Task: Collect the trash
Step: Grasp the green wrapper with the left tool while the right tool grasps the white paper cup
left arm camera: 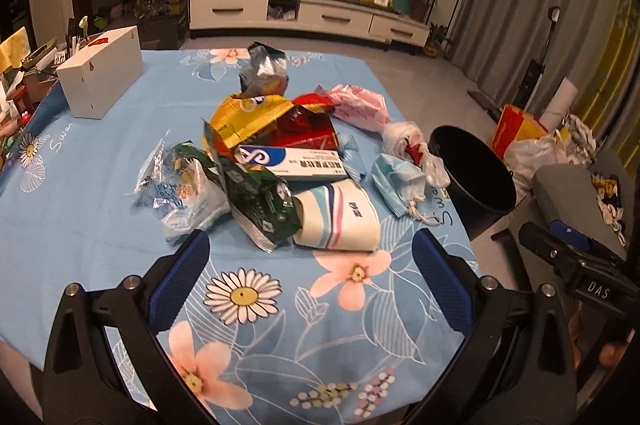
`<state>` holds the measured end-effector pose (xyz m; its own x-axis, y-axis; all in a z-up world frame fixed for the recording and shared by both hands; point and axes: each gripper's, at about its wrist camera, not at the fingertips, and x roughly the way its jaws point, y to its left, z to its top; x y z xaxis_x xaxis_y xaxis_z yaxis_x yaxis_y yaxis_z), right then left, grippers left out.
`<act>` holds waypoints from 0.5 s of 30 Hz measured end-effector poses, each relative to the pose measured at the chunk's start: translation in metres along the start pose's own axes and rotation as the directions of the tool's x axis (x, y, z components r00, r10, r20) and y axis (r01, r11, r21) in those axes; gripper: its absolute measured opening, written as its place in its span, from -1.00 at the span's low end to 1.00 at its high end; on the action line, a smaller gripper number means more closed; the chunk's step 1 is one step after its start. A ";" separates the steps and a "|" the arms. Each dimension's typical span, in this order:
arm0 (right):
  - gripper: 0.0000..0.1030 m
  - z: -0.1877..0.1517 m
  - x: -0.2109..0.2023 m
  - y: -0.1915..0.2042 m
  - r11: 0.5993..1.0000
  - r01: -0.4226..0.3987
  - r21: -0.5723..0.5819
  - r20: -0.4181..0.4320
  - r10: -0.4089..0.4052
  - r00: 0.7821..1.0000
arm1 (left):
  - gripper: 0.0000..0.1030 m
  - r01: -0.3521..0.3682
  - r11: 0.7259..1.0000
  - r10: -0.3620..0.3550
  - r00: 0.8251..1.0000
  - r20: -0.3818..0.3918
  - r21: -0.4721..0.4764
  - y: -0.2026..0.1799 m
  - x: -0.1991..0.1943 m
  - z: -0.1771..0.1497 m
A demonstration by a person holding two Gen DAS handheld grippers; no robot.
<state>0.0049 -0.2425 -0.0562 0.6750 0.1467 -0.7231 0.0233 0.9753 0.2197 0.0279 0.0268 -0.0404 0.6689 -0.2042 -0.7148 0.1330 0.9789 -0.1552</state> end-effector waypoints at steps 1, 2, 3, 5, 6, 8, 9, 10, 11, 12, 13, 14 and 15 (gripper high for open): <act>0.95 -0.001 0.004 0.000 1.000 -0.018 -0.005 -0.001 0.018 1.000 | 0.95 -0.001 1.000 0.001 1.000 0.012 0.000 0.003 0.000 -0.002; 0.95 -0.002 0.008 0.000 0.999 -0.033 -0.008 -0.005 0.033 0.999 | 0.95 -0.009 1.000 0.009 1.000 0.017 -0.002 0.008 0.003 -0.005; 0.95 -0.003 0.013 0.000 0.999 -0.052 -0.010 -0.013 0.052 0.999 | 0.95 -0.018 1.000 0.018 1.000 0.012 -0.005 0.012 0.007 -0.007; 0.95 -0.005 0.026 0.000 0.996 -0.084 -0.007 -0.029 0.084 0.996 | 0.95 -0.034 0.999 0.034 0.999 -0.020 -0.034 0.022 0.020 -0.012; 0.95 -0.005 0.031 0.000 0.995 -0.095 -0.004 -0.035 0.095 0.995 | 0.95 -0.033 0.998 0.032 0.999 -0.032 -0.050 0.026 0.024 -0.013; 0.95 -0.008 0.044 0.000 0.992 -0.125 0.015 -0.062 0.126 0.990 | 0.95 -0.020 0.995 0.015 0.998 -0.055 -0.100 0.036 0.036 -0.014; 0.95 -0.009 0.048 0.001 0.990 -0.141 0.020 -0.069 0.142 0.987 | 0.95 -0.013 0.993 0.007 0.998 -0.057 -0.119 0.039 0.040 -0.014; 0.95 -0.010 0.054 0.002 0.986 -0.162 0.023 -0.079 0.164 0.983 | 0.95 -0.012 0.991 0.004 0.998 -0.059 -0.131 0.041 0.044 -0.014; 0.95 -0.011 0.059 0.004 0.984 -0.176 0.020 -0.086 0.177 0.980 | 0.95 -0.013 0.990 0.005 0.998 -0.058 -0.144 0.043 0.048 -0.012; 0.95 -0.012 0.063 0.007 0.982 -0.188 0.015 -0.091 0.188 0.978 | 0.95 -0.012 0.988 0.005 0.999 -0.051 -0.152 0.044 0.051 -0.010; 0.95 -0.013 0.067 0.009 0.980 -0.199 0.008 -0.095 0.199 0.975 | 0.95 -0.014 0.987 0.008 0.999 -0.041 -0.157 0.044 0.053 -0.007; 0.95 -0.014 0.072 0.012 0.977 -0.212 -0.001 -0.101 0.211 0.972 | 0.95 -0.027 0.987 0.023 0.999 -0.030 -0.158 0.043 0.056 -0.003; 0.95 -0.014 0.076 0.015 0.976 -0.219 -0.006 -0.104 0.217 0.971 | 0.95 -0.036 0.987 0.033 0.999 -0.019 -0.159 0.043 0.058 0.001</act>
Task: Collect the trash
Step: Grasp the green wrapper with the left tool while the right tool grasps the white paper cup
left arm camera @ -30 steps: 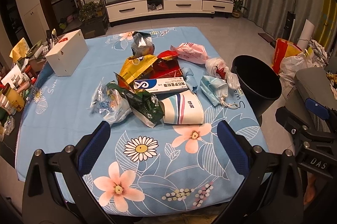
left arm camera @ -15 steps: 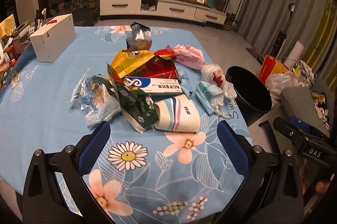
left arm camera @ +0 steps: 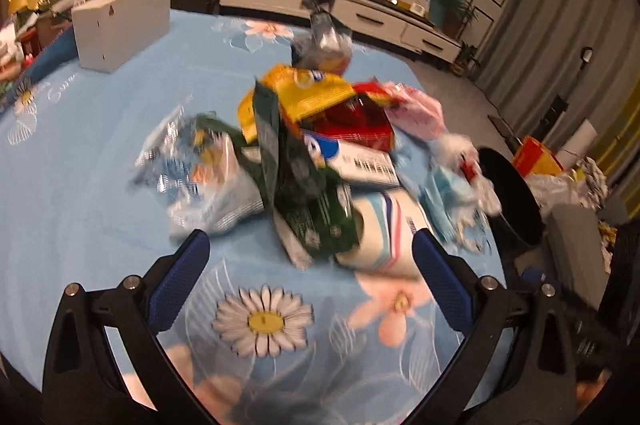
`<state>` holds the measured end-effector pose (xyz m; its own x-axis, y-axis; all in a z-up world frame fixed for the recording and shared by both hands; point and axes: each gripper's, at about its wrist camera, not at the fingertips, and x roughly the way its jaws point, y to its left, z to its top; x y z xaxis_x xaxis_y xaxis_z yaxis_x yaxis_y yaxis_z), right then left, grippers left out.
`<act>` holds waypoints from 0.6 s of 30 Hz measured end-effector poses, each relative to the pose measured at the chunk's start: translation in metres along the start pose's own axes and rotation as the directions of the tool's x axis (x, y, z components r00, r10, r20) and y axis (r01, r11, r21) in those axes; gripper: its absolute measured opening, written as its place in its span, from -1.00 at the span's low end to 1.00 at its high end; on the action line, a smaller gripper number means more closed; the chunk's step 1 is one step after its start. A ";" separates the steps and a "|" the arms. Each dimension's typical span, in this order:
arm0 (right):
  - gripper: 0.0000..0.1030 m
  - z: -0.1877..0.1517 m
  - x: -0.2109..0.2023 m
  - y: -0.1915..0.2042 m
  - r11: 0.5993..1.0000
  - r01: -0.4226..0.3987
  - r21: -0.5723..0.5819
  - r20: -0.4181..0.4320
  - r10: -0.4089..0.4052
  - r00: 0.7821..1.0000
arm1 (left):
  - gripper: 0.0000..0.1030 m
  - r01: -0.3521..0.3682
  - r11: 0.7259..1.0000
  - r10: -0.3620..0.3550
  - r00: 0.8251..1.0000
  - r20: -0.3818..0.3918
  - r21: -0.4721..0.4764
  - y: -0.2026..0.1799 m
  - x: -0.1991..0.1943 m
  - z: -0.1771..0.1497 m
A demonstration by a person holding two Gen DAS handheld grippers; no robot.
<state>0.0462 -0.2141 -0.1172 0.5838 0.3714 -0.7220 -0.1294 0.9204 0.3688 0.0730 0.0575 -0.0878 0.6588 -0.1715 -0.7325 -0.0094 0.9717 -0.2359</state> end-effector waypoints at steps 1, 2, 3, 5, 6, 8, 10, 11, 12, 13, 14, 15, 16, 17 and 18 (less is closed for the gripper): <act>0.95 0.001 0.005 0.002 1.000 -0.008 -0.005 -0.003 0.008 1.000 | 0.95 -0.009 1.000 0.009 1.000 0.012 -0.001 -0.001 0.002 0.004; 0.94 0.002 0.012 0.004 1.000 -0.018 -0.010 -0.007 0.018 1.000 | 0.95 -0.030 1.000 0.030 0.999 0.024 -0.001 -0.002 0.006 0.008; 0.92 0.003 0.016 0.005 1.000 -0.026 -0.013 -0.011 0.026 1.000 | 0.95 -0.040 0.999 0.040 0.999 0.030 -0.004 -0.003 0.008 0.012; 0.87 0.006 0.026 0.007 0.999 -0.047 -0.020 -0.019 0.046 0.999 | 0.95 -0.070 0.997 0.071 0.997 0.042 -0.007 -0.002 0.015 0.020; 0.82 0.008 0.034 0.008 0.998 -0.060 -0.019 -0.028 0.060 0.998 | 0.90 -0.076 0.997 0.076 0.996 0.043 -0.011 -0.001 0.017 0.022; 0.74 0.011 0.044 0.009 0.997 -0.082 -0.016 -0.042 0.081 0.996 | 0.67 -0.082 0.996 0.083 0.996 0.036 -0.017 0.002 0.024 0.026; 0.66 0.014 0.055 0.011 0.995 -0.103 -0.011 -0.057 0.103 0.993 | 0.46 -0.089 0.996 0.090 0.996 0.025 -0.020 0.006 0.029 0.028; 0.61 0.015 0.059 0.012 0.993 -0.114 -0.010 -0.063 0.114 0.992 | 0.34 -0.089 0.996 0.089 0.996 0.017 -0.022 0.008 0.032 0.029; 0.58 0.015 0.064 0.013 0.993 -0.122 -0.006 -0.071 0.121 0.990 | 0.27 -0.091 0.996 0.091 0.996 0.012 -0.024 0.010 0.034 0.029; 0.57 0.015 0.067 0.012 0.992 -0.127 -0.002 -0.077 0.126 0.989 | 0.09 -0.092 0.995 0.092 0.996 0.008 -0.025 0.011 0.036 0.029; 0.55 0.016 0.070 0.012 0.991 -0.134 0.003 -0.081 0.134 0.988 | -0.13 -0.089 0.996 0.089 0.996 0.002 -0.026 0.012 0.037 0.029; 0.49 0.016 0.071 0.011 0.990 -0.141 0.011 -0.082 0.141 0.987 | -0.13 -0.086 0.996 0.086 0.996 -0.004 -0.024 0.013 0.038 0.029; 0.46 0.016 0.073 0.010 0.989 -0.148 0.018 -0.083 0.149 0.985 | -0.15 -0.082 0.996 0.082 0.997 -0.007 -0.024 0.013 0.038 0.029; 0.39 0.017 0.075 0.009 0.985 -0.168 0.029 -0.084 0.170 0.982 | -0.18 -0.074 0.997 0.074 0.997 -0.006 -0.021 0.014 0.037 0.029; 0.32 0.018 0.078 0.010 0.984 -0.174 0.031 -0.084 0.176 0.981 | -0.19 -0.072 0.997 0.072 0.997 -0.005 -0.015 0.014 0.037 0.029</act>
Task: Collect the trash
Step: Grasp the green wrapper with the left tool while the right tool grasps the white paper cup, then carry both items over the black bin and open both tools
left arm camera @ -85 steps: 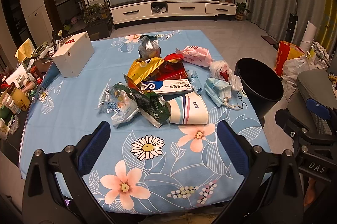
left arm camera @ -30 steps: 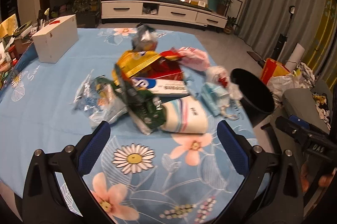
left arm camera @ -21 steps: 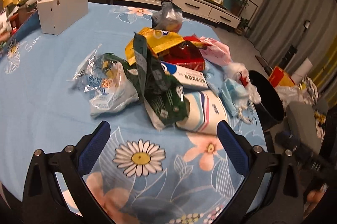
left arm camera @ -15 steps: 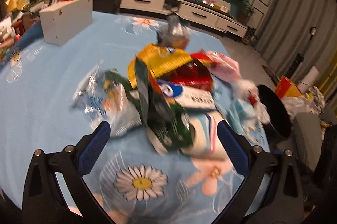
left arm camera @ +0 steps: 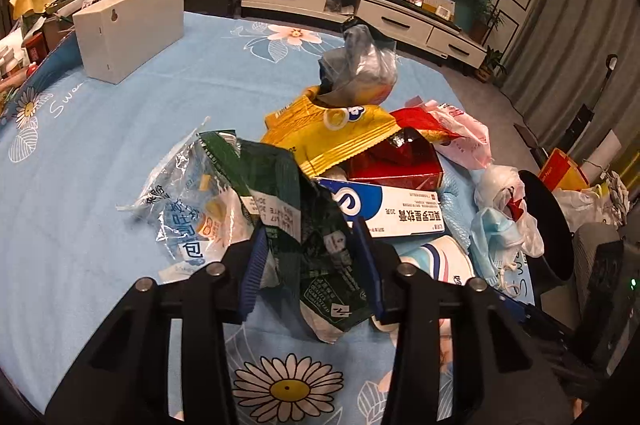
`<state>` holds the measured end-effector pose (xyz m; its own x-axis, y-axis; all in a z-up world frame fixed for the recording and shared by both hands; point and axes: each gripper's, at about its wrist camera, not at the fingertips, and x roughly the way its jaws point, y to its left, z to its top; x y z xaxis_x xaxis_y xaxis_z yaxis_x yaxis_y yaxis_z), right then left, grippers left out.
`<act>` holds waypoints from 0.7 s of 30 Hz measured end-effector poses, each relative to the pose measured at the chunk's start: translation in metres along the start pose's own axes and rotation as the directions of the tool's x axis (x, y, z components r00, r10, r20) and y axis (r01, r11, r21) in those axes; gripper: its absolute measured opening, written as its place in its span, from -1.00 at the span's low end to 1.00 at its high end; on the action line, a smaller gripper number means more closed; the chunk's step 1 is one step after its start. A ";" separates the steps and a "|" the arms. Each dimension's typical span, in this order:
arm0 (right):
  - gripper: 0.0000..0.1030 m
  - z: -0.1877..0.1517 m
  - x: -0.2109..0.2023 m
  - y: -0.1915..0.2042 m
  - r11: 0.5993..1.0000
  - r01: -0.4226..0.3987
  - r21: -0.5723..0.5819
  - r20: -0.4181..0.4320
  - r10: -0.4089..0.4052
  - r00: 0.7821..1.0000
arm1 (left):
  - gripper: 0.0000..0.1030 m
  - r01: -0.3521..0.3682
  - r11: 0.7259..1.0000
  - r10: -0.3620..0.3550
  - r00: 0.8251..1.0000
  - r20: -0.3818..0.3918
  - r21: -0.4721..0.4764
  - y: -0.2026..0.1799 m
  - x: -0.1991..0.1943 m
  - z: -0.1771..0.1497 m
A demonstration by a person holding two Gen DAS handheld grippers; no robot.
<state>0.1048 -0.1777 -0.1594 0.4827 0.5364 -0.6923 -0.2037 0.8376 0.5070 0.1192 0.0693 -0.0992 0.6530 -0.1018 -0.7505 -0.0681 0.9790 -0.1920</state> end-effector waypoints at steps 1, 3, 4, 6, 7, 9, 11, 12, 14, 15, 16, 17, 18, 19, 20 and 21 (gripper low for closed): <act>0.28 0.001 0.002 0.000 1.000 -0.002 0.001 -0.004 0.002 1.000 | -0.22 0.002 1.000 -0.002 1.000 0.001 0.007 -0.001 0.000 0.000; 0.12 0.000 0.004 0.000 1.000 -0.030 0.006 -0.013 0.030 0.999 | -0.26 0.015 1.000 -0.015 1.000 0.001 0.016 -0.002 -0.001 -0.001; 0.04 0.001 0.006 0.000 0.999 -0.048 0.010 -0.017 0.049 0.999 | -0.28 0.022 1.000 -0.022 1.000 0.000 0.019 -0.002 -0.003 -0.001; -0.30 0.001 0.004 0.002 0.997 -0.079 0.015 -0.014 0.079 0.997 | -0.29 0.029 0.999 -0.029 1.000 -0.001 0.020 -0.003 -0.004 -0.002; -0.39 0.003 0.004 0.004 0.996 -0.083 0.007 -0.015 0.084 0.996 | -0.29 0.034 0.999 -0.034 0.999 0.000 0.022 -0.003 -0.007 -0.003; -0.53 0.001 -0.001 0.008 0.996 -0.093 -0.001 -0.010 0.093 0.996 | -0.29 0.039 0.999 -0.039 0.999 0.001 0.024 -0.003 -0.012 -0.004; -0.69 -0.002 -0.010 0.011 0.992 -0.123 -0.002 0.001 0.123 0.992 | -0.29 0.045 0.999 -0.046 0.999 0.008 0.028 -0.004 -0.019 -0.006; -0.74 -0.002 -0.013 0.012 0.991 -0.133 -0.005 0.005 0.133 0.991 | -0.29 0.049 0.998 -0.050 0.999 0.011 0.030 -0.004 -0.022 -0.007; -0.83 -0.004 -0.024 0.021 0.991 -0.132 -0.028 0.018 0.132 0.991 | -0.29 0.058 0.997 -0.058 0.998 0.020 0.041 -0.006 -0.032 -0.009; -0.91 -0.004 -0.031 0.026 0.990 -0.136 -0.046 0.029 0.138 0.990 | -0.29 0.062 0.997 -0.063 0.998 0.024 0.045 -0.007 -0.036 -0.009; -0.93 -0.005 -0.037 0.030 0.989 -0.134 -0.057 0.037 0.136 0.990 | -0.30 0.067 0.997 -0.069 0.997 0.032 0.049 -0.008 -0.042 -0.009; -0.93 -0.006 -0.045 0.034 0.991 -0.113 -0.071 0.051 0.117 0.992 | -0.30 0.072 0.996 -0.075 0.996 0.042 0.055 -0.009 -0.049 -0.010; -0.93 -0.007 -0.054 0.037 0.991 -0.099 -0.086 0.067 0.105 0.992 | -0.30 0.077 0.995 -0.080 0.995 0.053 0.060 -0.011 -0.056 -0.010; -0.93 -0.007 -0.061 0.039 0.991 -0.093 -0.094 0.085 0.101 0.991 | -0.30 0.082 0.994 -0.086 0.994 0.065 0.067 -0.013 -0.062 -0.010; -0.93 -0.008 -0.069 0.040 0.991 -0.084 -0.101 0.106 0.094 0.990 | -0.30 0.089 0.993 -0.095 0.992 0.081 0.079 -0.017 -0.069 -0.009; -0.93 -0.008 -0.080 0.040 0.992 -0.066 -0.108 0.131 0.080 0.988 | -0.30 0.095 0.991 -0.103 0.991 0.090 0.089 -0.021 -0.074 -0.009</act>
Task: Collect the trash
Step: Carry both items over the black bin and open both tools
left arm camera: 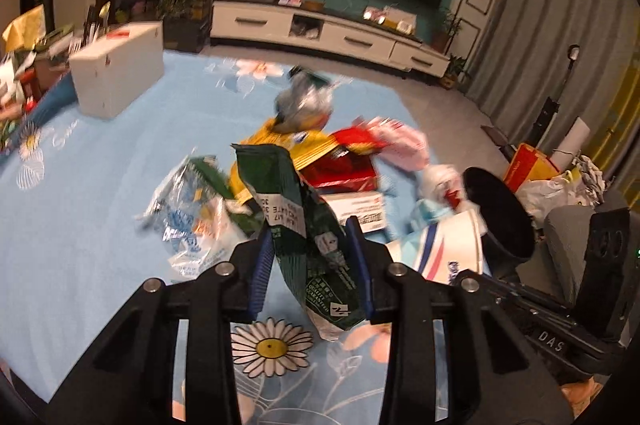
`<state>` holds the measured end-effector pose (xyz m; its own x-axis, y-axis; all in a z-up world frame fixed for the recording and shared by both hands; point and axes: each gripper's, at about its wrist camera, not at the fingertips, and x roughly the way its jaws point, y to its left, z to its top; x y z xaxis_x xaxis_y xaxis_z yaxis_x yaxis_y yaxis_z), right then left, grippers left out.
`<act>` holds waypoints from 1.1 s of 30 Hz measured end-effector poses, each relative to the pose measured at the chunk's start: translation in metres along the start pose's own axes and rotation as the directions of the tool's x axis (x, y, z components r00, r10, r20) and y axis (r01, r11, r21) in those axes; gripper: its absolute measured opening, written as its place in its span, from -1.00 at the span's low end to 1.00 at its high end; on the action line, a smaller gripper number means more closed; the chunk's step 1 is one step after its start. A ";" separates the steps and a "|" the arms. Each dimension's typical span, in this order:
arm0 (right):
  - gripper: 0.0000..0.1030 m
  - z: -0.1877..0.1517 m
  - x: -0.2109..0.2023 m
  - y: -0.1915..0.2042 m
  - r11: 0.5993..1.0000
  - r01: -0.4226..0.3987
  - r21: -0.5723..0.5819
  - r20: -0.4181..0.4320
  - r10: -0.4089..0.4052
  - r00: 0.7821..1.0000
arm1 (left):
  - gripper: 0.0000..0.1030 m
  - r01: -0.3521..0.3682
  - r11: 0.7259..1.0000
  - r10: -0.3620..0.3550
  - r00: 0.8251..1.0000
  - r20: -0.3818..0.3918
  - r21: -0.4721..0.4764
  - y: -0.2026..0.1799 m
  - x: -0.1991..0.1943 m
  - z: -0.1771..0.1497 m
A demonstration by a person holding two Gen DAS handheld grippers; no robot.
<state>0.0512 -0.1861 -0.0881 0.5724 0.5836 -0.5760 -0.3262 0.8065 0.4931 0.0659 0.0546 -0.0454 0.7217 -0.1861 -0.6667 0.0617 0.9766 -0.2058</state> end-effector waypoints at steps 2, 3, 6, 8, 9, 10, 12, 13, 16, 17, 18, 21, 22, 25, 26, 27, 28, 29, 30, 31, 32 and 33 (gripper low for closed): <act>-0.93 0.003 -0.014 0.000 1.000 0.021 -0.004 0.035 -0.021 0.999 | -0.30 0.017 1.000 -0.018 1.000 0.017 0.025 -0.012 -0.007 0.003; -0.93 0.005 -0.022 -0.001 0.999 0.036 -0.006 0.055 -0.035 0.998 | -0.30 0.025 0.999 -0.026 0.999 0.022 0.036 -0.017 -0.008 0.004; -0.93 0.008 -0.042 -0.009 0.996 0.090 0.001 0.101 -0.090 0.991 | -0.30 0.051 0.996 -0.054 0.998 0.030 0.077 -0.039 -0.011 0.009; -0.93 0.010 -0.053 -0.018 0.991 0.131 0.012 0.129 -0.132 0.983 | -0.30 0.063 0.992 -0.068 0.997 0.037 0.113 -0.056 -0.009 0.013; -0.93 0.011 -0.060 -0.025 0.988 0.155 0.024 0.147 -0.157 0.977 | -0.30 0.068 0.989 -0.074 0.997 0.037 0.128 -0.064 -0.007 0.014; -0.93 0.012 -0.068 -0.032 0.984 0.176 0.038 0.161 -0.179 0.970 | -0.30 0.077 0.987 -0.083 0.996 0.035 0.143 -0.071 -0.004 0.016; -0.93 0.015 -0.078 -0.044 0.974 0.220 0.059 0.184 -0.227 0.956 | -0.29 0.094 0.979 -0.100 0.995 0.029 0.180 -0.091 0.002 0.018; -0.93 0.017 -0.083 -0.050 0.969 0.238 0.070 0.194 -0.247 0.949 | -0.30 0.102 0.975 -0.109 0.994 0.024 0.195 -0.099 0.007 0.019; -0.93 0.022 -0.095 -0.071 0.949 0.300 0.099 0.220 -0.315 0.923 | -0.29 0.147 0.959 -0.154 0.988 0.009 0.243 -0.133 0.021 0.026; -0.93 0.021 -0.097 -0.075 0.944 0.313 0.105 0.225 -0.329 0.917 | -0.29 0.156 0.955 -0.163 0.987 0.006 0.254 -0.141 0.024 0.026; -0.93 0.023 -0.100 -0.083 0.938 0.327 0.115 0.232 -0.346 0.909 | -0.29 0.170 0.949 -0.176 0.984 0.000 0.266 -0.150 0.029 0.028; -0.93 0.028 -0.103 -0.105 0.915 0.377 0.145 0.245 -0.403 0.882 | -0.29 0.219 0.930 -0.220 0.975 -0.030 0.294 -0.177 0.048 0.030; -0.93 0.029 -0.103 -0.109 0.909 0.387 0.151 0.246 -0.414 0.876 | -0.29 0.235 0.924 -0.233 0.971 -0.042 0.303 -0.186 0.056 0.032; -0.93 0.033 -0.100 -0.133 0.890 0.420 0.178 0.244 -0.453 0.857 | -0.28 0.279 0.908 -0.269 0.960 -0.076 0.314 -0.208 0.078 0.036; -0.93 0.034 -0.099 -0.139 0.886 0.425 0.185 0.240 -0.460 0.855 | -0.28 0.298 0.900 -0.285 0.955 -0.087 0.318 -0.217 0.087 0.038; -0.93 0.035 -0.096 -0.147 0.878 0.437 0.195 0.234 -0.474 0.849 | -0.28 0.304 0.896 -0.291 0.953 -0.090 0.324 -0.225 0.095 0.040; -0.93 0.037 -0.093 -0.155 0.872 0.446 0.200 0.228 -0.485 0.845 | -0.28 0.310 0.892 -0.296 0.951 -0.094 0.330 -0.231 0.101 0.042; -0.93 0.037 -0.092 -0.159 0.867 0.455 0.205 0.225 -0.494 0.840 | -0.27 0.312 0.889 -0.297 0.950 -0.097 0.335 -0.238 0.110 0.043; -0.93 0.038 -0.089 -0.166 0.857 0.470 0.212 0.219 -0.510 0.832 | -0.27 0.315 0.887 -0.298 0.949 -0.102 0.336 -0.242 0.117 0.044; -0.93 0.040 -0.086 -0.171 0.853 0.476 0.216 0.212 -0.517 0.829 | -0.27 0.326 0.884 -0.305 0.945 -0.115 0.336 -0.249 0.126 0.044; -0.93 0.041 -0.083 -0.177 0.849 0.480 0.221 0.204 -0.521 0.829 | -0.26 0.328 0.884 -0.304 0.945 -0.124 0.334 -0.254 0.136 0.045; -0.93 0.043 -0.079 -0.186 0.843 0.487 0.229 0.193 -0.530 0.826 | -0.25 0.326 0.883 -0.300 0.945 -0.128 0.339 -0.258 0.144 0.045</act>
<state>0.0987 -0.3860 -0.1060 0.7908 0.0362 -0.6110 0.1766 0.9423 0.2843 0.1850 -0.2194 -0.0565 0.5759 -0.4824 -0.6600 0.5232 0.8378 -0.1559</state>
